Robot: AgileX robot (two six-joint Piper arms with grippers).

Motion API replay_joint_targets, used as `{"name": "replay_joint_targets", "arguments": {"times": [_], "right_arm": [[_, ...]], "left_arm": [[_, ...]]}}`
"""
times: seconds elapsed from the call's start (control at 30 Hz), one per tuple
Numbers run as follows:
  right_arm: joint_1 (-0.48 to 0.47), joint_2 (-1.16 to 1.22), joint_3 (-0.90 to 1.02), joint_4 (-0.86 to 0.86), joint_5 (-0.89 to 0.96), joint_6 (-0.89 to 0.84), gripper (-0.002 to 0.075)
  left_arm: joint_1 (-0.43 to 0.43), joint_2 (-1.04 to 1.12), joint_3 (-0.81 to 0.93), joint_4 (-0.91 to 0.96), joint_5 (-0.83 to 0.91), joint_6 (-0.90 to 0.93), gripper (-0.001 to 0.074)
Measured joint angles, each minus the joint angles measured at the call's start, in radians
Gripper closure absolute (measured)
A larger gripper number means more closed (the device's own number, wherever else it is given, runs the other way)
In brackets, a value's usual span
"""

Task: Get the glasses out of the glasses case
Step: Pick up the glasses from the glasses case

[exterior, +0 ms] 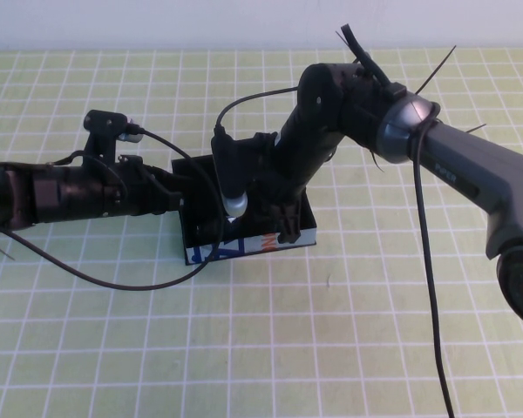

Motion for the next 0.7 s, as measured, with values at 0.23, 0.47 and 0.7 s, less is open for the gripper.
{"name": "replay_joint_targets", "arguments": {"times": [0.23, 0.47, 0.7], "right_arm": [[0.000, -0.002, -0.007, -0.004, 0.006, 0.019, 0.0657], [0.002, -0.008, -0.007, -0.011, 0.029, 0.067, 0.0709], [0.002, -0.030, -0.007, -0.035, 0.065, 0.137, 0.0718]], "left_arm": [[0.000, 0.000, 0.000, 0.000, 0.000, 0.000, 0.0739], [0.000, 0.000, 0.000, 0.000, 0.000, 0.000, 0.0740], [0.000, 0.000, 0.000, 0.000, 0.033, 0.000, 0.0739]]}}
